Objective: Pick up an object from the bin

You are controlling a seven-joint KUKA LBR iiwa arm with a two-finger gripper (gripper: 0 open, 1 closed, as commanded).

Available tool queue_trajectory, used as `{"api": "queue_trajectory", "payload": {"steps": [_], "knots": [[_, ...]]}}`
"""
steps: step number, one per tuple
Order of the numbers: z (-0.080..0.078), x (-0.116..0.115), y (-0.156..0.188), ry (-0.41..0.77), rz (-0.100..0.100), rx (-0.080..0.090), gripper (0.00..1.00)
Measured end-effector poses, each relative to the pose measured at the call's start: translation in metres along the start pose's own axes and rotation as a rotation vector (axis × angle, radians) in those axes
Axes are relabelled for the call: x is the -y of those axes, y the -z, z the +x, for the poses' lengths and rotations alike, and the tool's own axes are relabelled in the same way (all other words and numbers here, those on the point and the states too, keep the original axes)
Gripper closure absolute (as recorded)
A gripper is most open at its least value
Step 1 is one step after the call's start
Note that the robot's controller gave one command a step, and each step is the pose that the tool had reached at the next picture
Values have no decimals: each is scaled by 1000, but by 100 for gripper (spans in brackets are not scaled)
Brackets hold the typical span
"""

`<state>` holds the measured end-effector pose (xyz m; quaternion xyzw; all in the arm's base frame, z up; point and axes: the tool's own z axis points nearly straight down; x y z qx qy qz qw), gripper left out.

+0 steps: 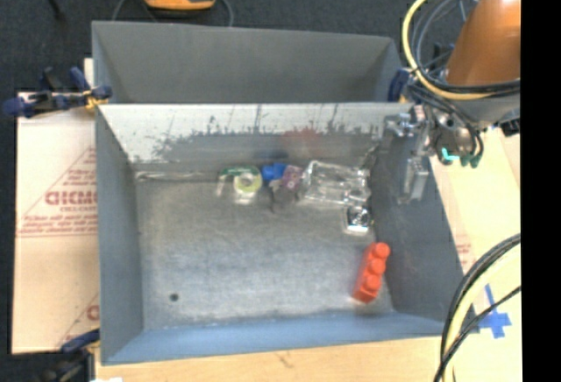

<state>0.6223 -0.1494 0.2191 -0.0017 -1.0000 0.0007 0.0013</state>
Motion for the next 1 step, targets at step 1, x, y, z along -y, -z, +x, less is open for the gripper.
{"api": "queue_trajectory", "payload": {"steps": [1], "knots": [[6,-14,-103,-65,-3,0,0]]}}
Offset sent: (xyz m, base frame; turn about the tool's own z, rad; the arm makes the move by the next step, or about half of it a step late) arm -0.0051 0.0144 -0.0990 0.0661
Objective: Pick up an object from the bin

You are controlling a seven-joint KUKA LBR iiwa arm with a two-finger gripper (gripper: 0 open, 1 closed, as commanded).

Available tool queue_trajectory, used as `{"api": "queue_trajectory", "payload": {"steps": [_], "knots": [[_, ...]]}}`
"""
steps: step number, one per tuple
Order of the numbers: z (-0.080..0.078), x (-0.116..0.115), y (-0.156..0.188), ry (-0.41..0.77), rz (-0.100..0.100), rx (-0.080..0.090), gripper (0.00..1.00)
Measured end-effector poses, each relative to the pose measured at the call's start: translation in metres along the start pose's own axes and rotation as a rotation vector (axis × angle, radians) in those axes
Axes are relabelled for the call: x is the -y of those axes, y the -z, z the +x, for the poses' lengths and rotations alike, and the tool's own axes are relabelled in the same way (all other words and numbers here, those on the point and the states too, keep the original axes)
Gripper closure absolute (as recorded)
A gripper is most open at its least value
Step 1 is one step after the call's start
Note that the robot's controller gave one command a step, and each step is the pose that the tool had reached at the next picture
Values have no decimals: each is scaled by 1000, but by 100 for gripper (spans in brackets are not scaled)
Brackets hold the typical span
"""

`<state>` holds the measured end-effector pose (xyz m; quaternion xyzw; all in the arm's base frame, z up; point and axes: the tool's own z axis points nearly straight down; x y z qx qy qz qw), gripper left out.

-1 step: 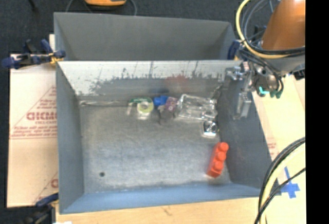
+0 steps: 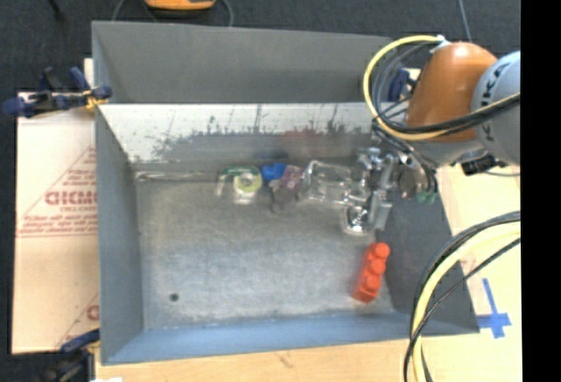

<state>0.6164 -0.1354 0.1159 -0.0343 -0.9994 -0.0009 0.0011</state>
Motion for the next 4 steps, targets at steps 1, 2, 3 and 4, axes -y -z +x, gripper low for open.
{"api": "queue_trajectory", "payload": {"steps": [1,2,3,4], "knots": [[20,31,0,346,5,4,0],[-18,12,-37,719,4,16,0],[18,8,-34,921,7,42,0],[63,13,-34,1199,19,41,0]]}}
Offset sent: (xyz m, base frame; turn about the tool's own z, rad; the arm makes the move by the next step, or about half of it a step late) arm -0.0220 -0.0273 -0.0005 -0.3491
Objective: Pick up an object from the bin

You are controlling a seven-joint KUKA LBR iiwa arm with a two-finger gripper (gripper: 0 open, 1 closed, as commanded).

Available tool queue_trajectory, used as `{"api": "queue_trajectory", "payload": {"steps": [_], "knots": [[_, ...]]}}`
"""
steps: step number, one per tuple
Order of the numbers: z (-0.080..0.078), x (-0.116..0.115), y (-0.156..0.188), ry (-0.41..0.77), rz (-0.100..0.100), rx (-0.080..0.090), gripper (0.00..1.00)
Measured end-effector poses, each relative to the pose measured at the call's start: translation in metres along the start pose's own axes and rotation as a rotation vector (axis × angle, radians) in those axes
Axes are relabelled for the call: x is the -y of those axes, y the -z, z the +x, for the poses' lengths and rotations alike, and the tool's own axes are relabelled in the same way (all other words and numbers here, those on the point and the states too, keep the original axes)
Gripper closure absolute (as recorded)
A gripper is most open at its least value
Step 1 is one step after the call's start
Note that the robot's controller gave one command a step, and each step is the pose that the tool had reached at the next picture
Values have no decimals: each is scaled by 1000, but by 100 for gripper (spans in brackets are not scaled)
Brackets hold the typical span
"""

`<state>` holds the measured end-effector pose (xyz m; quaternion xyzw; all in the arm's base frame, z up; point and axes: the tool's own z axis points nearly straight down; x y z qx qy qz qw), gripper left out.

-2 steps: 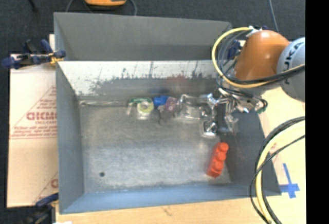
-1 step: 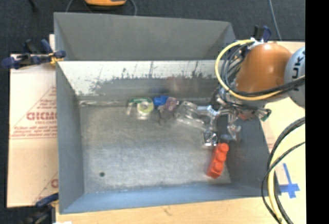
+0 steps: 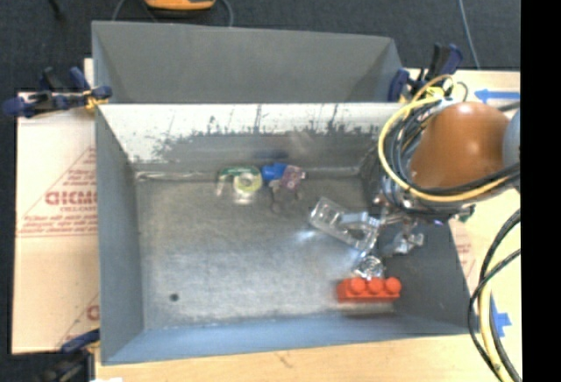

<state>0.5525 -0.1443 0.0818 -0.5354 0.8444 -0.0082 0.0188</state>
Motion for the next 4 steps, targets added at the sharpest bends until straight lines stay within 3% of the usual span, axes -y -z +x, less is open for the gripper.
{"api": "queue_trajectory", "payload": {"steps": [1,2,3,4], "knots": [[2,-4,-3,3,-15,-7,100],[-6,-54,-4,-186,-12,-19,100],[-13,-79,109,-175,-26,-24,100],[-6,-63,243,-139,-23,-23,100]]}}
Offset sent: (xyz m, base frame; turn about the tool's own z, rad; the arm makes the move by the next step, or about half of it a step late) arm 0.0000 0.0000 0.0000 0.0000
